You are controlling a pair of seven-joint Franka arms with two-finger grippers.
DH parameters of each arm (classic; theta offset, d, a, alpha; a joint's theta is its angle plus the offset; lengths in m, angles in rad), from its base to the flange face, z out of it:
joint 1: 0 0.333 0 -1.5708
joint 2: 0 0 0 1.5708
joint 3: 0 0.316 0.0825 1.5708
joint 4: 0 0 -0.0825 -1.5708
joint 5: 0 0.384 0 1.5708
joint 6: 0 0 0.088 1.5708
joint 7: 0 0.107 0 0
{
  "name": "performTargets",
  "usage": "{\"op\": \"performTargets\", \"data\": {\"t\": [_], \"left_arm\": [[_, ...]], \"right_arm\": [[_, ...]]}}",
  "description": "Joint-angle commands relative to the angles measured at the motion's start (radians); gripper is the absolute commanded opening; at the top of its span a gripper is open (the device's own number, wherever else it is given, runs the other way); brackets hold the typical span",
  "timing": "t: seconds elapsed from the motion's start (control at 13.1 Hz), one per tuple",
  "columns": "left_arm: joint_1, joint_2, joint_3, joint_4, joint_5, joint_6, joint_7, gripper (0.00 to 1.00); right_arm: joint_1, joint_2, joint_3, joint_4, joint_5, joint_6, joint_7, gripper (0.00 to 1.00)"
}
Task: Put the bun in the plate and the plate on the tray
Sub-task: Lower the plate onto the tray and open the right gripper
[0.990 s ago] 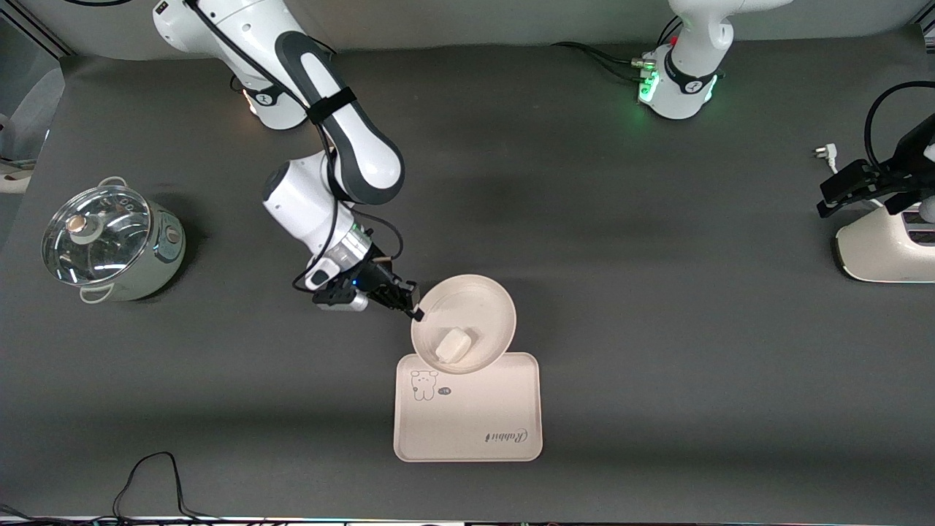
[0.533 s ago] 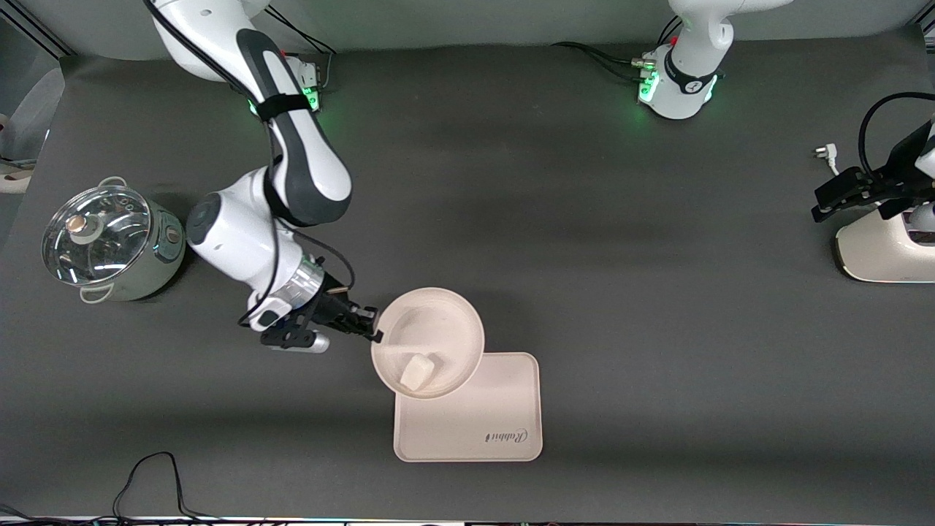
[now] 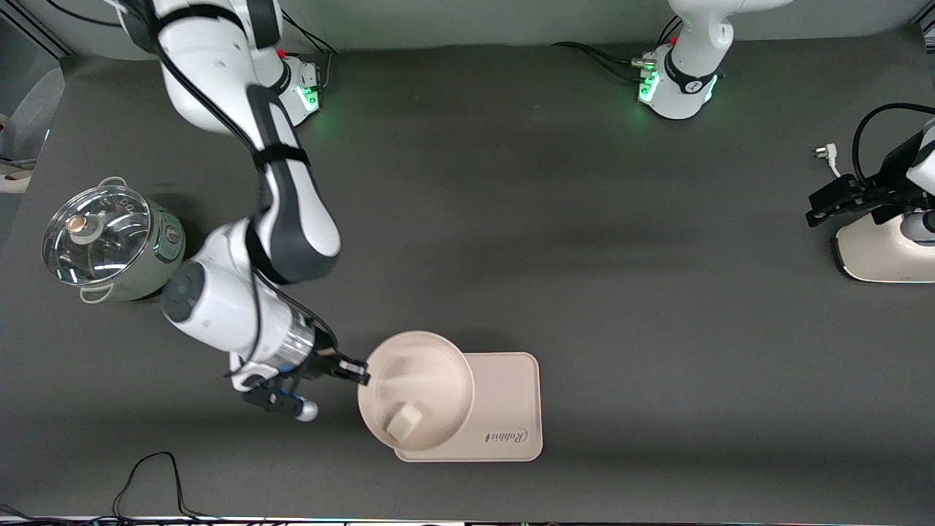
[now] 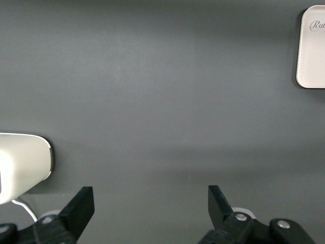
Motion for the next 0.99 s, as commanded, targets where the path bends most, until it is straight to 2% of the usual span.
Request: {"op": "performTargets", "data": {"t": [0.0,0.38,0.76,0.91], "left_arm": [[-0.001,0.009,-0.002,0.017,-0.011,0.0,-0.005,1.0],[-0.006,0.013,-0.002,0.019,-0.01,0.004,-0.007,1.0],[-0.003,0.013,-0.004,0.015,-0.013,-0.002,-0.005,1.0],[-0.001,0.014,-0.004,0.015,-0.019,0.001,-0.005,1.0]], "right_arm": [[-0.072,0.142,0.118,0.201,-0.003,0.068,0.101,0.0],[-0.012,0.229,0.14,0.186,-0.013,0.221,0.16,0.0],[0.006,0.245,0.137,0.086,-0.038,0.307,0.141,0.0],[-0.001,0.246,0.138,0.03,-0.085,0.355,0.126,0.0]]}}
